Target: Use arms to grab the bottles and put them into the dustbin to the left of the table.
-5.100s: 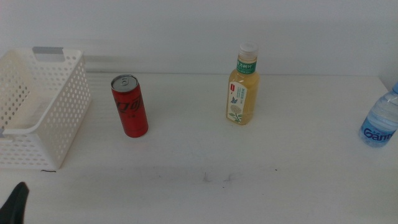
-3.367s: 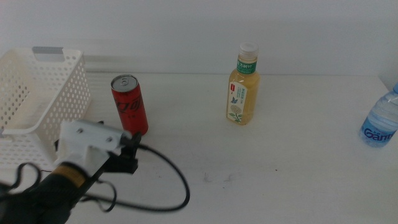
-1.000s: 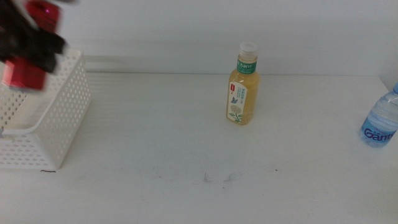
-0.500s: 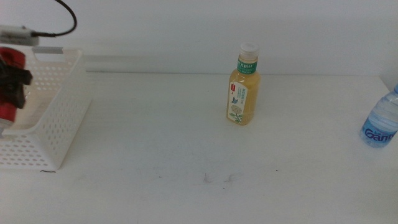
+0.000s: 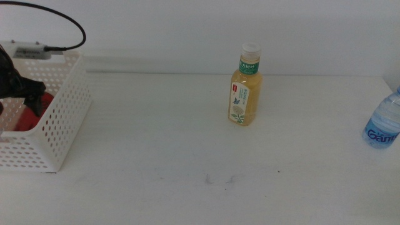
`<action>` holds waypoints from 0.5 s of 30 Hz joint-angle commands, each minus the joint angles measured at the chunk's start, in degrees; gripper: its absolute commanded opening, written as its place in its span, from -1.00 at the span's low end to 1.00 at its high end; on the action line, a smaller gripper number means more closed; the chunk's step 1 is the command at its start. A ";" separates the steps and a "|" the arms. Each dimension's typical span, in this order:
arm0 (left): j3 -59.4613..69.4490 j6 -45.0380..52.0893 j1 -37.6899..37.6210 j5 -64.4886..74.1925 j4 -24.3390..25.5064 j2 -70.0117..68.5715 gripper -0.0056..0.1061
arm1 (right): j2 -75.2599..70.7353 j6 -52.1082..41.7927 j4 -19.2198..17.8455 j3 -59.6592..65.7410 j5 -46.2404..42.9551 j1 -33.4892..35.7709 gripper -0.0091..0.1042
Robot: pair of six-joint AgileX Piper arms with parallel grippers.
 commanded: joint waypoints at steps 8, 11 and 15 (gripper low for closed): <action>2.17 -5.65 -7.83 4.34 -0.92 -16.78 0.78 | -0.30 -0.24 -0.60 0.16 -0.72 -0.41 0.72; 5.30 -6.07 -13.34 3.80 -1.34 -24.09 0.78 | -0.30 -0.24 -0.60 0.16 -0.72 -0.41 0.72; 8.16 -6.98 -21.39 3.48 0.25 -29.39 0.78 | -0.30 -0.24 -0.60 0.16 -0.72 -0.41 0.72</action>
